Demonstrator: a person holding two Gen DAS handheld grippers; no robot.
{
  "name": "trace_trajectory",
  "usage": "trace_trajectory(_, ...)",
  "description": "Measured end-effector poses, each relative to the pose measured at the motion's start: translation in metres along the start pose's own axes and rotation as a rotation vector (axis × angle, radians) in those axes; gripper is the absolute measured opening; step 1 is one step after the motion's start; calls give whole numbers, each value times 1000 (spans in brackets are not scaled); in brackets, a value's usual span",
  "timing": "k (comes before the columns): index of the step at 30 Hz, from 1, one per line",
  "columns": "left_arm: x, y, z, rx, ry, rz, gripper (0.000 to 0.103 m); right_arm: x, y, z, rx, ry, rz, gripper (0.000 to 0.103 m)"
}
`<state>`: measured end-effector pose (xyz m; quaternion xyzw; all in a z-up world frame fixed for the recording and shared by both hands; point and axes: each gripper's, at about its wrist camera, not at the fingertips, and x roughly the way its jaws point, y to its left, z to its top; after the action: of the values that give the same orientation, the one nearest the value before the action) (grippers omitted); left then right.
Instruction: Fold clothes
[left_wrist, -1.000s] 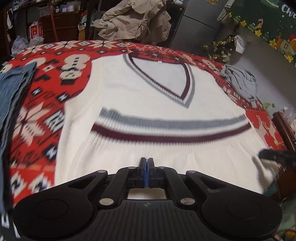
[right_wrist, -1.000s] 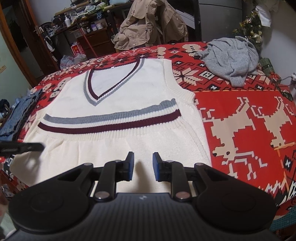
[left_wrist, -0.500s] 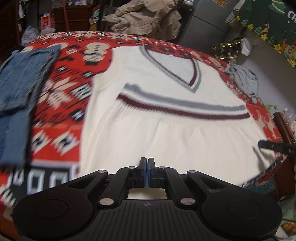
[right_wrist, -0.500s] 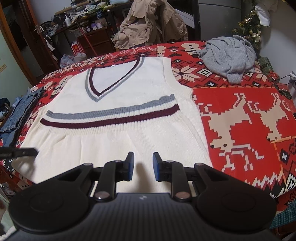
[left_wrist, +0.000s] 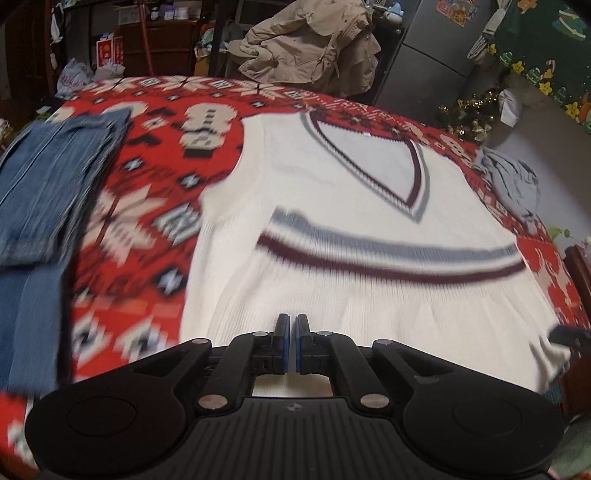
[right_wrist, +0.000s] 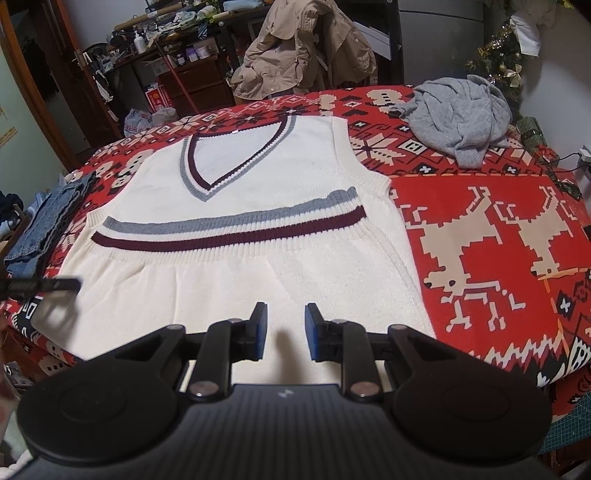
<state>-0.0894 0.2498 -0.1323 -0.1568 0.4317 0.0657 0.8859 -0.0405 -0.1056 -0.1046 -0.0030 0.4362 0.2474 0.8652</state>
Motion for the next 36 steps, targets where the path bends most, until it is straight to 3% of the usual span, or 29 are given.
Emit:
trace_trajectory(7,8,2,12,20,2,8,4,-10,2,5,1,-31,-15,24)
trace_trajectory(20,-53,28,-59,-25,10,6,4,-3,1,6,11,-18,4,26)
trace_trajectory(27,-26,-3,-35,-1,15,-35,4,-6,2,3,19,-24,5,26)
trace_trajectory(36,12,-31,4,50,27,-19,4,-24,-10,2,57,-57,-5,31)
